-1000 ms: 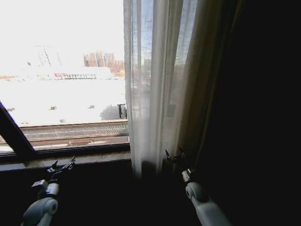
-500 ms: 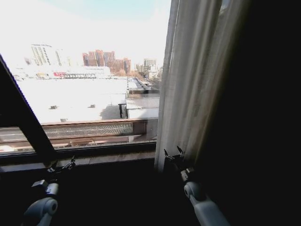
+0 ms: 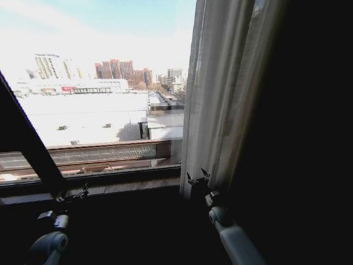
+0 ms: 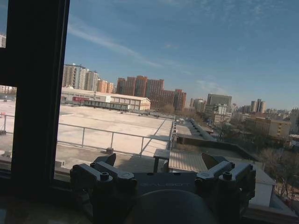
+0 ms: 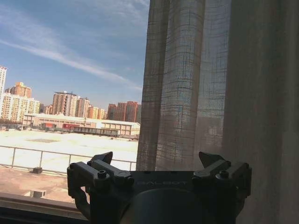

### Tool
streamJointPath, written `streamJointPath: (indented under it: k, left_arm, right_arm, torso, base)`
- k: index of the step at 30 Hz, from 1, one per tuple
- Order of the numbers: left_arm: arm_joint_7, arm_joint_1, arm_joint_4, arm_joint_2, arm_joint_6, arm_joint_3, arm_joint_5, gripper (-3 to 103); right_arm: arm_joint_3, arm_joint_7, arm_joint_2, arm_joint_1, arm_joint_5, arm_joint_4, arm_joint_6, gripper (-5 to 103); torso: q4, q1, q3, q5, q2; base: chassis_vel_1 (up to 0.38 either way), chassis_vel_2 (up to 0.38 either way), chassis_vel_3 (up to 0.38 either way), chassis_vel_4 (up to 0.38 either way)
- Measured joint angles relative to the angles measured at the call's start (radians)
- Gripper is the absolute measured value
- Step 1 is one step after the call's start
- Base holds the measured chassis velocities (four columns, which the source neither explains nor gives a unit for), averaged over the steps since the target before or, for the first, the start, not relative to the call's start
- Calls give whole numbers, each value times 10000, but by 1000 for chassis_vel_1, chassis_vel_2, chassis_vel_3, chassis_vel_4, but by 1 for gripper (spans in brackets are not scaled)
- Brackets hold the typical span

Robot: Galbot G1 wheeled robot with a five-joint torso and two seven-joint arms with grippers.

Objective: Open the curtains by pulling them apart, changing their state from closed to fully open.

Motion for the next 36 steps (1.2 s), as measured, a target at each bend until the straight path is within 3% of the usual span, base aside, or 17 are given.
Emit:
streamJointPath:
  k: [24,27,29,33,36]
  left_arm:
    - [-2,0,0,0,0,-4,0,100]
    - [-3,0,0,0,0,-4,0,100]
    - [-3,0,0,0,0,-4,0,100]
    - [-2,0,-1,0,0,-4,0,100]
    - [-2,0,0,0,0,-4,0,100]
  right_arm:
    - [-858,254,747,2522,-101,-2333,-133,102]
    - [-936,74,780,2631,-127,-2555,-94,88]
    - [-946,56,780,2638,-127,-2581,-79,88]
    - [-969,40,779,2640,-116,-2594,-29,66]
    - [-972,34,759,2625,-99,-2557,-12,61]
  torso:
    - [-1,0,0,6,-1]
    - [-1,0,-1,5,-1]
    - [-1,0,0,5,0]
    - [-2,0,0,6,0]
    - [-2,0,0,5,0]
  base:
    - [0,0,0,0]
    - [0,0,0,0]
    - [0,0,0,0]
    - [0,0,0,0]
    - [0,0,0,0]
